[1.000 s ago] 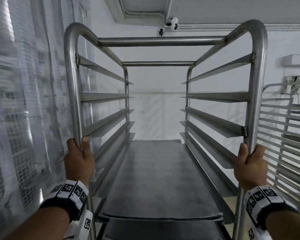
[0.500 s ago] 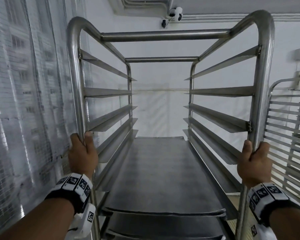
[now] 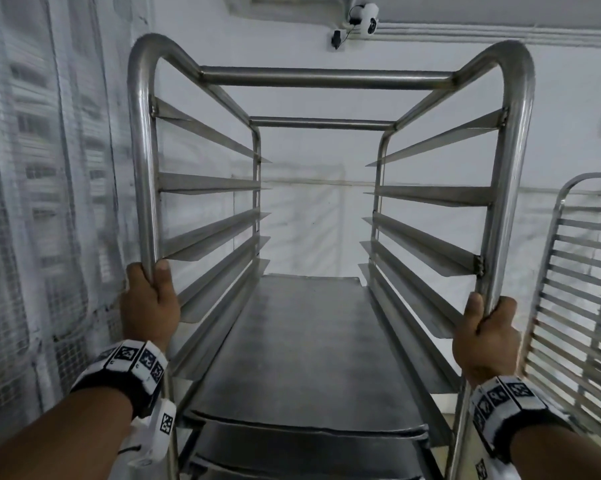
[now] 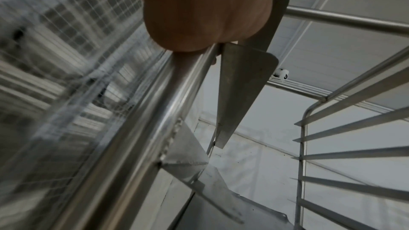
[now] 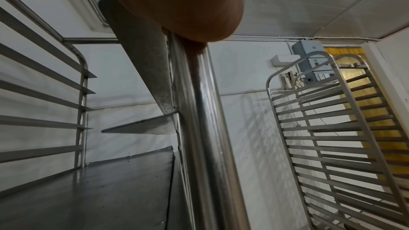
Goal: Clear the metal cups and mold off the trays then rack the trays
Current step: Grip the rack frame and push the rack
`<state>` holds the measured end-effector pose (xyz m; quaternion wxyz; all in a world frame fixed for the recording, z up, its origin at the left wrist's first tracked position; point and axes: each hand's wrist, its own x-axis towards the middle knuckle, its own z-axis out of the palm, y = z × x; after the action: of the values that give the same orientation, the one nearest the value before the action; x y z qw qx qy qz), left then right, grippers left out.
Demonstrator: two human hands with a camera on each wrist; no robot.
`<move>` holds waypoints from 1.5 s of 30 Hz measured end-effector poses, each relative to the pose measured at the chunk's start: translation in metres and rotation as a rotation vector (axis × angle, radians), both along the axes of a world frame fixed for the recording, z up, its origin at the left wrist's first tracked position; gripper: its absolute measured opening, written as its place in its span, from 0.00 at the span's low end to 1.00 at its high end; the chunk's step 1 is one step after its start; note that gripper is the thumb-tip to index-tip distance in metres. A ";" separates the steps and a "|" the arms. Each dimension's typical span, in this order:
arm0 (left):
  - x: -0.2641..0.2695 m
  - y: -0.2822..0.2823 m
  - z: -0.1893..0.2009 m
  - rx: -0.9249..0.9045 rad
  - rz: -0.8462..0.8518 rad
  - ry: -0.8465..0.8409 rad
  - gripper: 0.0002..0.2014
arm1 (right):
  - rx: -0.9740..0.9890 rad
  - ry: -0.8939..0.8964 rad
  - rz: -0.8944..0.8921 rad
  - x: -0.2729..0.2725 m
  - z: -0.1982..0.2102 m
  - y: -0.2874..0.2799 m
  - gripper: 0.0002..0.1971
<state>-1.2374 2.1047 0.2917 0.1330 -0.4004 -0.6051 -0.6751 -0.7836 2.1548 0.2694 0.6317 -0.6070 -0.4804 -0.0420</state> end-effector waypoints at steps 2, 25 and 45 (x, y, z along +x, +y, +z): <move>0.005 0.015 0.001 -0.018 0.006 -0.017 0.23 | 0.008 0.005 0.002 0.001 0.000 0.018 0.23; -0.013 0.176 -0.002 0.018 0.063 0.006 0.23 | 0.024 0.024 0.015 -0.020 -0.005 0.198 0.21; -0.052 0.290 -0.001 0.024 -0.008 0.024 0.23 | 0.033 0.086 -0.010 -0.059 0.001 0.300 0.21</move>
<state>-1.2898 2.3943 0.2908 0.1423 -0.4095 -0.5939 -0.6778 -0.8429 2.4548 0.2706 0.6615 -0.6001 -0.4489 -0.0271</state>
